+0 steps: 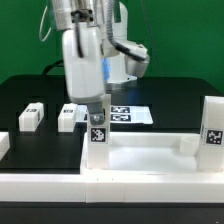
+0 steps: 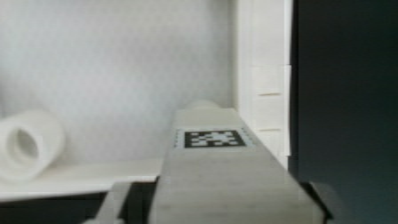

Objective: Assemble desk

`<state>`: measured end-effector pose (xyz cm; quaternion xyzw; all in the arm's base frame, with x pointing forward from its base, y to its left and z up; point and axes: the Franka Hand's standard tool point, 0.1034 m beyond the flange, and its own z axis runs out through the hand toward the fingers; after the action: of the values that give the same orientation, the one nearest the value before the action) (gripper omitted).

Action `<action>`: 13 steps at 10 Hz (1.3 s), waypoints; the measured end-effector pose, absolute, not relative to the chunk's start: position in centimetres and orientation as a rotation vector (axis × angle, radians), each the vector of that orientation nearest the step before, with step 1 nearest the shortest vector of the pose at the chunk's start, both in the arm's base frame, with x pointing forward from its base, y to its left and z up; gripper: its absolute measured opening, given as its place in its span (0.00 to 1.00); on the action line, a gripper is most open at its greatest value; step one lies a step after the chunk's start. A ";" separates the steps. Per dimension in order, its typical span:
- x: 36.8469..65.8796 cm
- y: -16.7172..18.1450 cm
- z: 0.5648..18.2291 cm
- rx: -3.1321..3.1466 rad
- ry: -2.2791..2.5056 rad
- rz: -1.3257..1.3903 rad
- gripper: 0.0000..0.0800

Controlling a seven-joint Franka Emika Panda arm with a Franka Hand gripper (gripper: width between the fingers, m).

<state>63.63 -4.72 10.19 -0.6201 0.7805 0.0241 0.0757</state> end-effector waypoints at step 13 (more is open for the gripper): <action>63.2 -1.0 14.2 -1.783 2.371 0.106 0.81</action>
Offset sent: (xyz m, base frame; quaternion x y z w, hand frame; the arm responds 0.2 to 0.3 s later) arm 0.0000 0.0000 0.0000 0.0000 0.0000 0.0650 0.9979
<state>63.22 -1.05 14.17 -0.5984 0.7957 0.0355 0.0868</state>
